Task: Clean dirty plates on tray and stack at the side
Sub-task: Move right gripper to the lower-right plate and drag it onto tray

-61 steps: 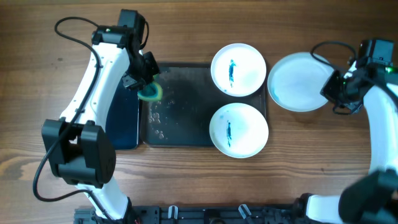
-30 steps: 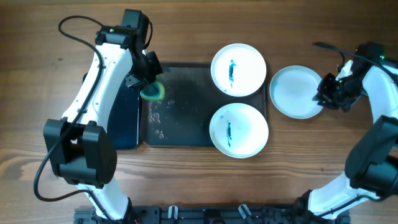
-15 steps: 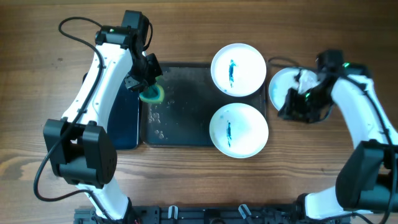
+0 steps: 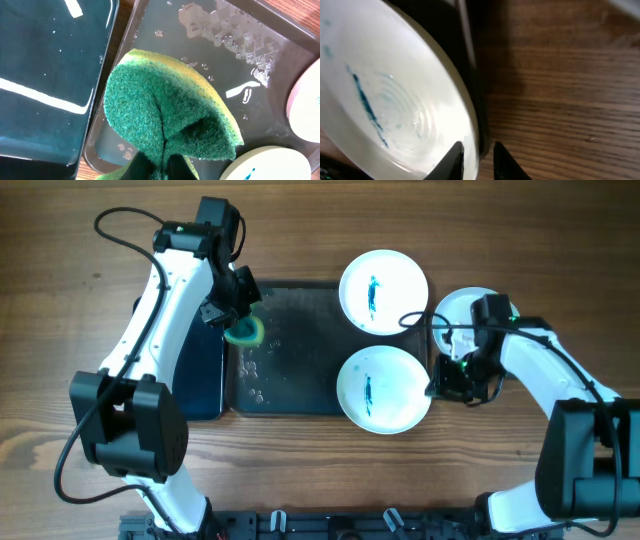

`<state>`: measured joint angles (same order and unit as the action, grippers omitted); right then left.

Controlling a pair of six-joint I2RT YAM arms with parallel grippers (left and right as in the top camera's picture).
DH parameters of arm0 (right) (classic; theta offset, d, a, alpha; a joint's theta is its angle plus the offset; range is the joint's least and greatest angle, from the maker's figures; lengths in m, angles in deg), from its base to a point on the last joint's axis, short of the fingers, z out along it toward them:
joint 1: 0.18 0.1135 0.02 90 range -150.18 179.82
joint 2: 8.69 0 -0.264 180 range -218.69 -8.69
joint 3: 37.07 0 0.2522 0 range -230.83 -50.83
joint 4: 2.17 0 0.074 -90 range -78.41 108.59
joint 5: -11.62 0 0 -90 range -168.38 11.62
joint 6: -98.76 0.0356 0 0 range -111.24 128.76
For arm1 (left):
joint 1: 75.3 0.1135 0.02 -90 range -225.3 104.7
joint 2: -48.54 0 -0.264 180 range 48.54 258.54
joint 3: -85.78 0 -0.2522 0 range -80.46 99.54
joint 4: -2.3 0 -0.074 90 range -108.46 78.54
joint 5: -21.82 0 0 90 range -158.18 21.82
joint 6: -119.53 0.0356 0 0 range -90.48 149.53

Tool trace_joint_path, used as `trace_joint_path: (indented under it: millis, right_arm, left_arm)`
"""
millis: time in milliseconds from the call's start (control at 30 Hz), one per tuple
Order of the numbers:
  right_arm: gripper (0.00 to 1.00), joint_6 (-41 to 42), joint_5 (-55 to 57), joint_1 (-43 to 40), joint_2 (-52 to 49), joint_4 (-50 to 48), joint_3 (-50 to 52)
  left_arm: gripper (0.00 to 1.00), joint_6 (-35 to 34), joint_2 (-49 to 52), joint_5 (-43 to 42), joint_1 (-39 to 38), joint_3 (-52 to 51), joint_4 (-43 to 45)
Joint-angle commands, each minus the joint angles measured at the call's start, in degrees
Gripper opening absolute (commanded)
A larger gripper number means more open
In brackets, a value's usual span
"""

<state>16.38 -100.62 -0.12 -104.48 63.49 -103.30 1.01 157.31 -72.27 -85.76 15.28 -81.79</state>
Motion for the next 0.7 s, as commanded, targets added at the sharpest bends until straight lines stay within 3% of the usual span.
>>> trace_joint_path:
  millis: [0, 133, 367, 667]
  right_arm:
    - [0.22, -0.20, 0.42, 0.22, 0.02, -0.42, 1.62]
    - [0.20, -1.44, -1.03, 0.52, 0.02, -0.66, 1.60]
    - [0.04, -1.42, -2.95, 0.52, 1.03, -0.26, 1.57]
    - [0.04, -1.05, -3.10, 0.76, 8.57, 2.99, 1.16]
  left_arm:
    - [0.04, 1.14, -0.31, 0.79, -0.26, 0.63, 0.04]
    - [0.04, 1.14, -0.31, 0.79, -0.26, 0.63, 0.07]
    - [0.04, 1.14, -0.31, 0.76, -0.26, 0.63, 0.04]
    - [0.04, 1.14, -0.31, 0.76, -0.26, 0.63, 0.02]
